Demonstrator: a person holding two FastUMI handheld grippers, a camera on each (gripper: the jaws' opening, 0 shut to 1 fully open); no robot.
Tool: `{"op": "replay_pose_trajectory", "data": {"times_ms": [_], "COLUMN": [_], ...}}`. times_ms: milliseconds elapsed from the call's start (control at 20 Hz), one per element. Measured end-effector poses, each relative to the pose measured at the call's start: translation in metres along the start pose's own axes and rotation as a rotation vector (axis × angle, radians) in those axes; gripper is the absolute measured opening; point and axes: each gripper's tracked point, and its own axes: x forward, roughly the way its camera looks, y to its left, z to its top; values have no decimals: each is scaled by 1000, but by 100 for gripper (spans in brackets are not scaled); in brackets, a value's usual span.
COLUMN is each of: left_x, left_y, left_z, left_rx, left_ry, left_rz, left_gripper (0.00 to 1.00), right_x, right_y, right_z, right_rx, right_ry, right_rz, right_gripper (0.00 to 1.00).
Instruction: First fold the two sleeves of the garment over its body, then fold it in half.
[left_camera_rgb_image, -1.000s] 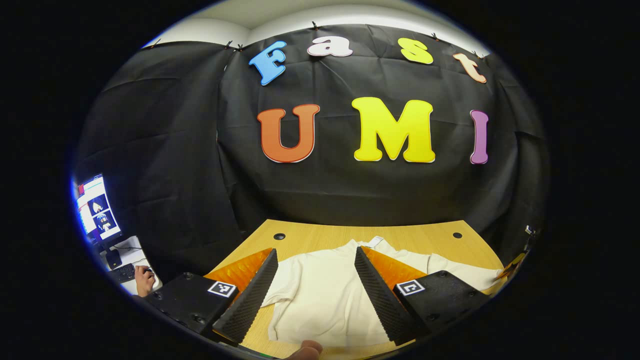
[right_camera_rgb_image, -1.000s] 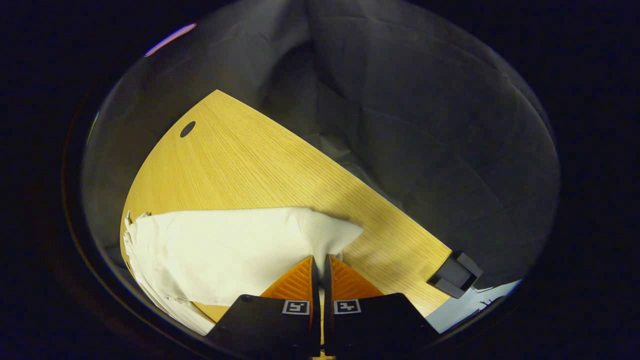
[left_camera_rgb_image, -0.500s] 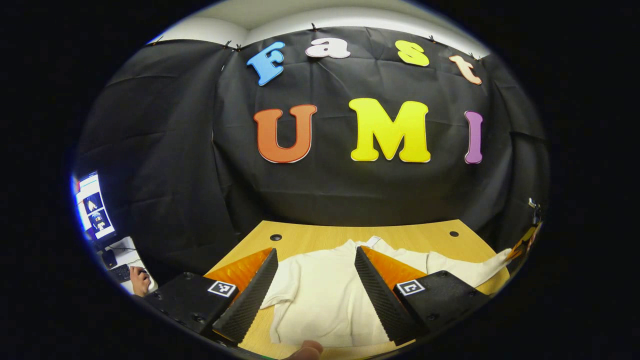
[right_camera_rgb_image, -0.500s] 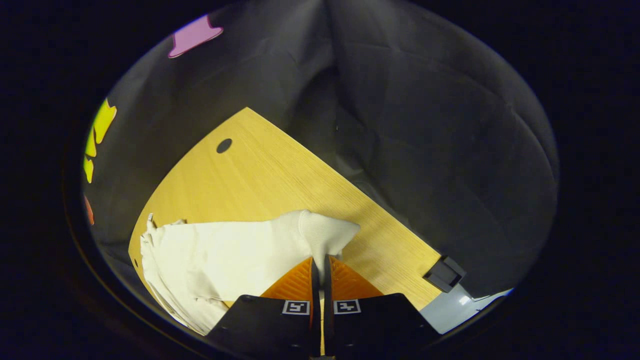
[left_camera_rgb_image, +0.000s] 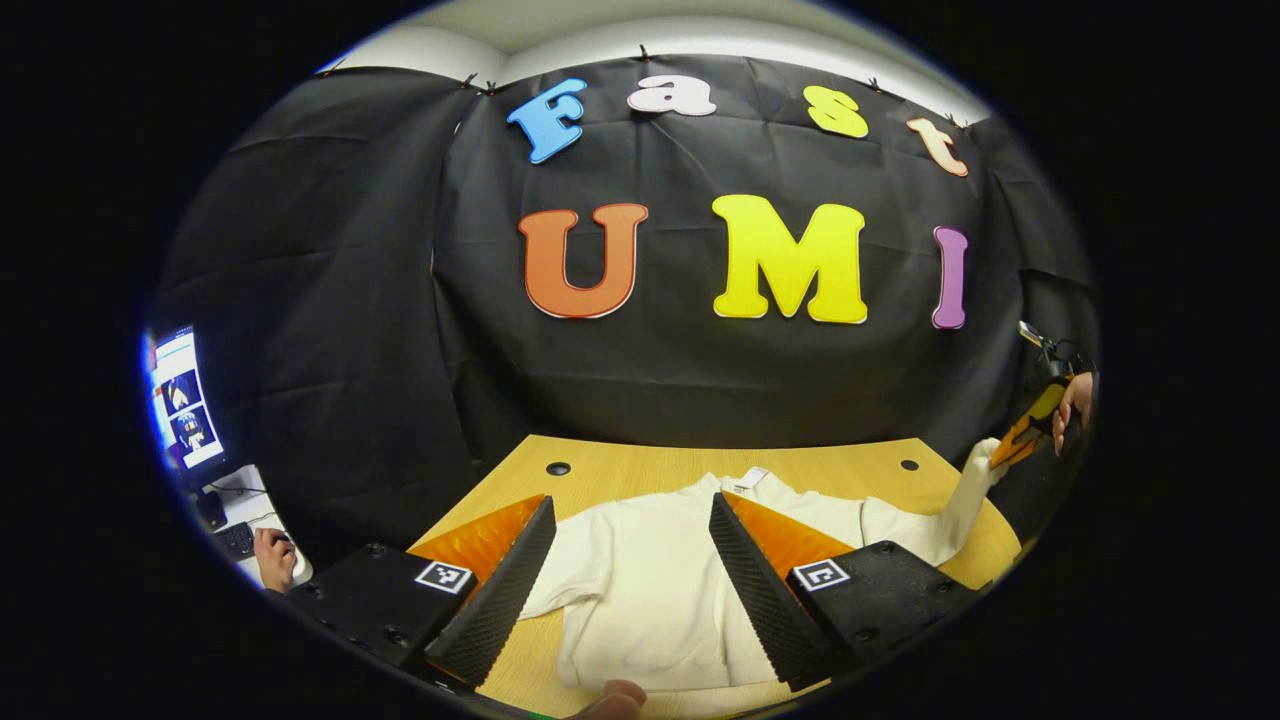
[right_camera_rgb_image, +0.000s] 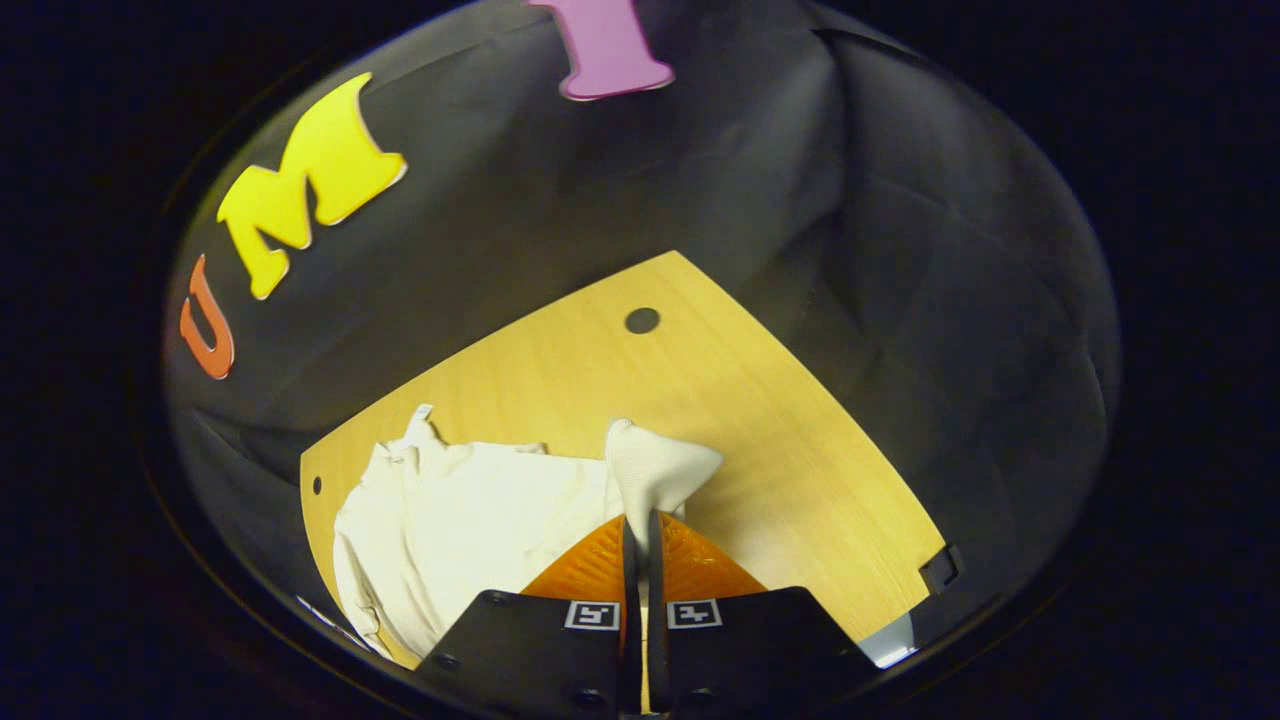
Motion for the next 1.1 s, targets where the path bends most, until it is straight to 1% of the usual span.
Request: {"op": "replay_pose_trajectory", "data": {"times_ms": [350,450,500,550,700,850,950,1000,1100], "left_x": [-3,-4,-5,-7,-11,-13,-15,-16,-16], "left_y": [34,44,50,54,58,62,65,68,72], "left_z": [-1,-4,-5,-5,-11,-15,-18,-19,-23], "left_rx": [11,9,12,12,19,31,39,45,48], "left_ry": [-16,-12,-10,-11,-10,-4,-4,-4,0], "left_rz": [19,24,31,34,29,28,29,34,39], "left_gripper": [100,100,100,100,100,100,100,100,100], "right_x": [18,20,21,22,29,38,49,57,80], "right_y": [153,201,223,243,302,354,382,394,410], "right_z": [-28,-44,-54,-63,-96,-136,-161,-174,-195], "right_rx": [-161,-210,-232,-252,-304,-355,-397,-425,-479], "right_ry": [45,63,77,91,133,181,204,207,194], "right_rz": [148,193,216,237,298,361,388,397,374], "right_gripper": [2,2,0,2,2,2,2,2,2]}}
